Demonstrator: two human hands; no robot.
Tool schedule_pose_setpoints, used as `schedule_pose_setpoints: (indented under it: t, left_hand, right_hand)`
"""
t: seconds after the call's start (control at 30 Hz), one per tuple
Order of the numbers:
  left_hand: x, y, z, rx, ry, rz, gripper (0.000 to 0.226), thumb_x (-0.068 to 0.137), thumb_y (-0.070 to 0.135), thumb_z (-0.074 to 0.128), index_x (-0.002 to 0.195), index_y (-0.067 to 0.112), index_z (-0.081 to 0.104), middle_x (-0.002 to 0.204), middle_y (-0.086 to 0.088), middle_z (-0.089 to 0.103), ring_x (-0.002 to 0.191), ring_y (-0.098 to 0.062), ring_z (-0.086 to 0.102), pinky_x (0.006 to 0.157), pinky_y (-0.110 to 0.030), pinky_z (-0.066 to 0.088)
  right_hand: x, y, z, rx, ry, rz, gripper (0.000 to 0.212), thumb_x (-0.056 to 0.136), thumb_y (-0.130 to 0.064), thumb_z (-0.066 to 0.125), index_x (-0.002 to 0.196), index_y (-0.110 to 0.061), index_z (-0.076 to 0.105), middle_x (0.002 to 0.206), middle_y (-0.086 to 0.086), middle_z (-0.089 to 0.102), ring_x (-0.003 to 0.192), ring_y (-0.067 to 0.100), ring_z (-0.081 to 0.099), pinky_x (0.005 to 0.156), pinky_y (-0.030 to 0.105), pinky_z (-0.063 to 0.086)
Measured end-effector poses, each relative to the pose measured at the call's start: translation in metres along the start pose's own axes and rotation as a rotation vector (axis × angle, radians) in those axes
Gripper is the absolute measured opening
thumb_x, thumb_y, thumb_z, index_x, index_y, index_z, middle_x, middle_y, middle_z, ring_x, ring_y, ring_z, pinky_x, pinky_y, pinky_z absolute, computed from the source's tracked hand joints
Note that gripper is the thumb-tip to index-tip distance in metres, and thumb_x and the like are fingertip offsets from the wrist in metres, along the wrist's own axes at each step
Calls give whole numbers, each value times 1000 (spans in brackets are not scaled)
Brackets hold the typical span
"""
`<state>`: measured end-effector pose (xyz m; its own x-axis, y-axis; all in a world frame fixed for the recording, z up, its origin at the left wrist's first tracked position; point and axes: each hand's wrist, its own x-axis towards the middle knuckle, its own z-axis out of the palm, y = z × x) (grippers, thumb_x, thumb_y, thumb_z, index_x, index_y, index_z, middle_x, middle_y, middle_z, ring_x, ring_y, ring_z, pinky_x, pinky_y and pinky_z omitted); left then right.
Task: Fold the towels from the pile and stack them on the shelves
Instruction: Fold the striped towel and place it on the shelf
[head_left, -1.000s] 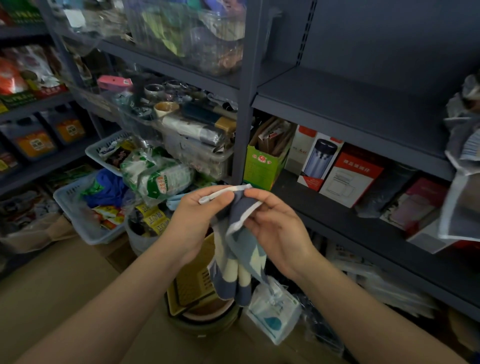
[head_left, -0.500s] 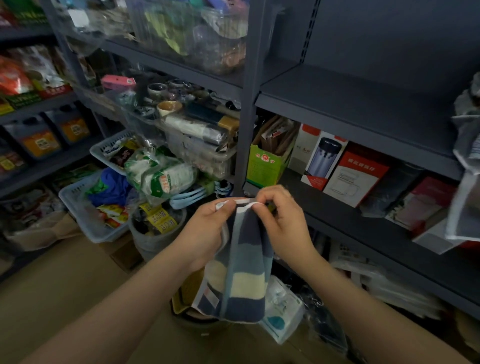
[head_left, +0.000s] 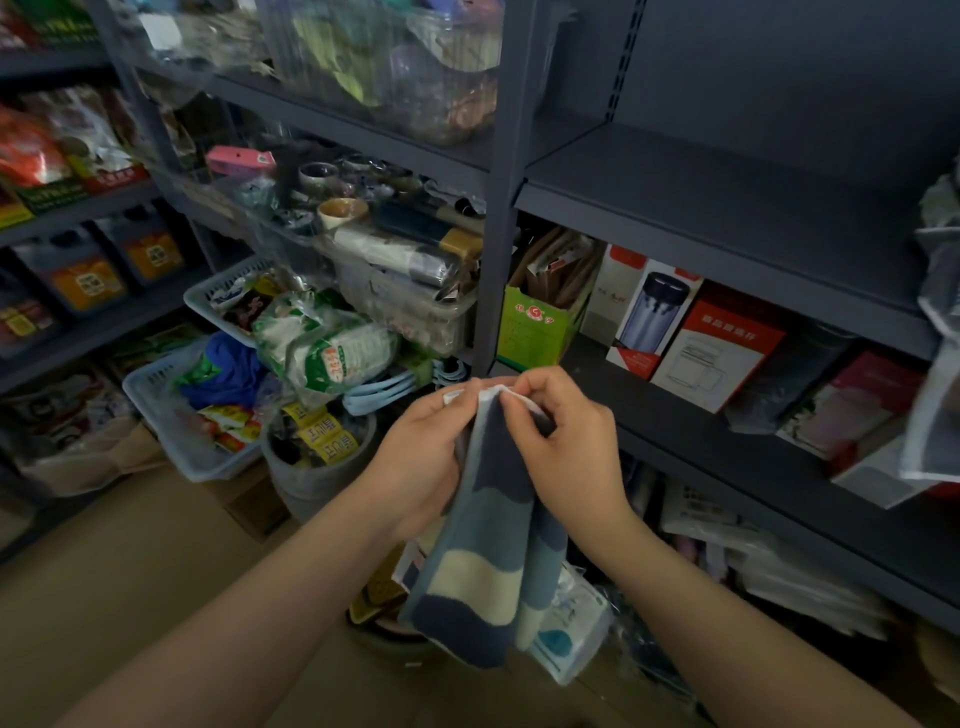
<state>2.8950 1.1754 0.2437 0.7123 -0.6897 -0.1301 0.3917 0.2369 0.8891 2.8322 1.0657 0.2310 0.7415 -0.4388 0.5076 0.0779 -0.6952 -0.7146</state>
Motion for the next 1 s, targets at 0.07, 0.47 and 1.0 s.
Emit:
schedule_pose_setpoints:
  t: [0.07, 0.47, 1.0]
  left_hand:
    - [-1, 2, 2, -4, -41, -3, 36, 98, 22, 34, 104, 4, 65, 88, -12, 72, 78, -18, 68, 68, -24, 56]
    - [0, 15, -4, 305, -182, 179, 26, 84, 18, 49, 103, 18, 65, 97, 3, 72, 97, -11, 64, 88, -25, 50]
    - [4, 37, -39, 1116, -306, 231, 33, 92, 10, 52, 105, 40, 59, 104, 32, 57, 95, 18, 54, 78, -1, 40]
  right_hand:
    - [0, -3, -1, -33, 37, -4, 9, 86, -30, 56, 81, -22, 57, 58, -15, 54, 51, 4, 52, 46, 33, 45]
    - [-5, -3, -8, -165, 22, -230, 16, 84, -26, 57, 90, -12, 60, 81, 3, 64, 72, 13, 59, 56, 32, 47]
    - [-4, 36, -16, -237, -511, -166, 38, 82, -43, 58, 57, -20, 42, 54, -6, 40, 56, 14, 41, 56, 31, 29]
